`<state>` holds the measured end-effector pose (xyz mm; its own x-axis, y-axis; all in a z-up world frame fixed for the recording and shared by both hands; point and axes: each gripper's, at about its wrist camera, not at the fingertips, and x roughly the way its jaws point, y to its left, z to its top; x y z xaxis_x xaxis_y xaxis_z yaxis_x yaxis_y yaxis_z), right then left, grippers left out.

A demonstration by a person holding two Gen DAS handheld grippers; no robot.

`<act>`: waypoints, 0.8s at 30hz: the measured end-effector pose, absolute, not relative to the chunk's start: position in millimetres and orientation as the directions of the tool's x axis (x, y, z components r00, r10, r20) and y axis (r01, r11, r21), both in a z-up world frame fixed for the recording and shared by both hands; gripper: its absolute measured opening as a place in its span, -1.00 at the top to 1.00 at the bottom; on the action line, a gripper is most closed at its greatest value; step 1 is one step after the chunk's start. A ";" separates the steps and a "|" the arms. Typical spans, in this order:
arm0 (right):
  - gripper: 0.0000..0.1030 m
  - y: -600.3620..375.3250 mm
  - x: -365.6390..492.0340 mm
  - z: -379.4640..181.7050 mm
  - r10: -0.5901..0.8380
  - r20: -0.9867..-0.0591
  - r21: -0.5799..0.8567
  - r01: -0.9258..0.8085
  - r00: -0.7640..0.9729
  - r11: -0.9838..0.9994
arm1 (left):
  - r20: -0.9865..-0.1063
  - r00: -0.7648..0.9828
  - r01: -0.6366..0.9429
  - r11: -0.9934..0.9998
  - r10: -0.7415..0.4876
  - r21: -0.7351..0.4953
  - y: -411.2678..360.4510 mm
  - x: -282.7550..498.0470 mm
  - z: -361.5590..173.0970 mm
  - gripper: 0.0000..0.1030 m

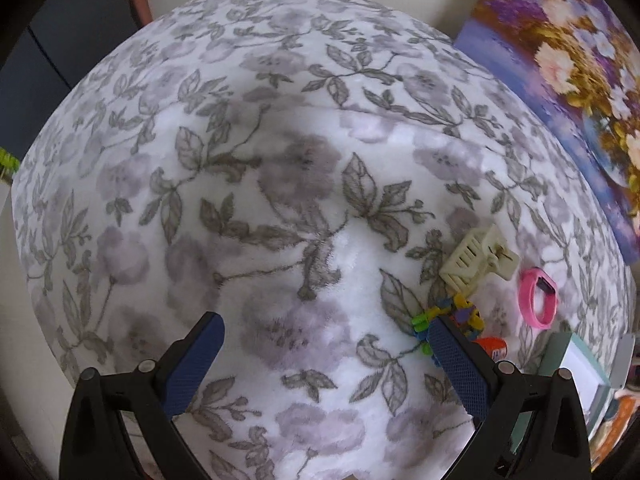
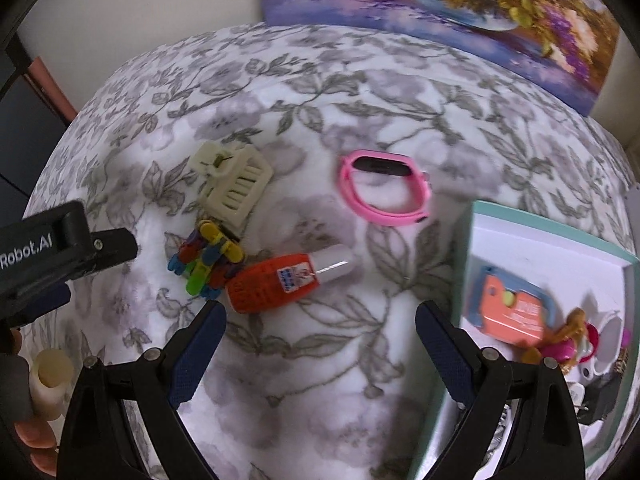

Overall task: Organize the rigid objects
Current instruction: 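Reach the right gripper to the orange glue bottle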

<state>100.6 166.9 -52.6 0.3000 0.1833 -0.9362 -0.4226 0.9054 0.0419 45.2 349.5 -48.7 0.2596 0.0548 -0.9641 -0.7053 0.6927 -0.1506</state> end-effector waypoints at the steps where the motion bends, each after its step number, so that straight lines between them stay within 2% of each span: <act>1: -0.86 168.9 101.1 -54.3 0.185 -0.936 0.043 -0.427 0.298 0.903 | -0.964 0.260 -0.707 0.690 0.052 -0.154 350.4 45.8 -49.4 -1.00; 24: -0.86 198.3 114.5 -83.9 0.153 -0.933 -0.026 -0.485 0.326 0.874 | -0.971 0.238 -0.736 0.656 0.018 -0.168 364.3 50.1 -64.1 -1.00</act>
